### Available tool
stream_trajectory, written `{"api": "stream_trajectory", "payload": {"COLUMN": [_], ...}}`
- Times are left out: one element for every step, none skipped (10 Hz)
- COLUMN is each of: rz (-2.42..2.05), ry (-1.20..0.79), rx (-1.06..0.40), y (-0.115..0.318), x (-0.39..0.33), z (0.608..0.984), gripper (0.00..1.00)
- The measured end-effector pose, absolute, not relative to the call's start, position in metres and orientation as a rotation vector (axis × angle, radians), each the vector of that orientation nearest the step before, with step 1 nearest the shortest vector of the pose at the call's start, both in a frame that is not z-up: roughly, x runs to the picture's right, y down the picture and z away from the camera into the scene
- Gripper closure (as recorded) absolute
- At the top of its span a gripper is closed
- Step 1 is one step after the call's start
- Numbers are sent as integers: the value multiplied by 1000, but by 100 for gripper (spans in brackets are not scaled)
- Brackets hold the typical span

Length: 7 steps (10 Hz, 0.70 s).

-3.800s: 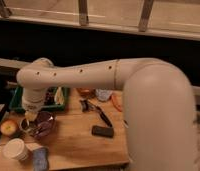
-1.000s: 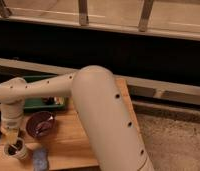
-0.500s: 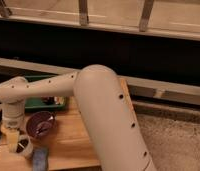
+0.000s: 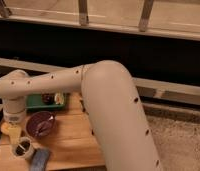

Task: Stack cups into tray

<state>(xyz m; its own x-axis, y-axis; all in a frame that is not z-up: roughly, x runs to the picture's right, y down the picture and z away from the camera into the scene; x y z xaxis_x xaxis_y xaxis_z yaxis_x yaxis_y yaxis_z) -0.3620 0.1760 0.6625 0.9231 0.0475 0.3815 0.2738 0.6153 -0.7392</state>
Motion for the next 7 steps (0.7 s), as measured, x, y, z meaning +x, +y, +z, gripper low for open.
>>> {"api": "stream_trajectory", "payload": {"rz": [-118, -109, -94, -85, -74, -65, -56], "ry": [-369, -357, -342, -335, -330, -329, -327], "rx": [-869, -845, -816, -801, -796, -797, -801], "y": [169, 166, 165, 168, 173, 178, 183], "x": [-356, -353, -350, -349, -349, -349, -349], "z": [666, 669, 675, 681, 688, 695, 702], "gripper": [20, 20, 20, 20, 20, 20, 20]}}
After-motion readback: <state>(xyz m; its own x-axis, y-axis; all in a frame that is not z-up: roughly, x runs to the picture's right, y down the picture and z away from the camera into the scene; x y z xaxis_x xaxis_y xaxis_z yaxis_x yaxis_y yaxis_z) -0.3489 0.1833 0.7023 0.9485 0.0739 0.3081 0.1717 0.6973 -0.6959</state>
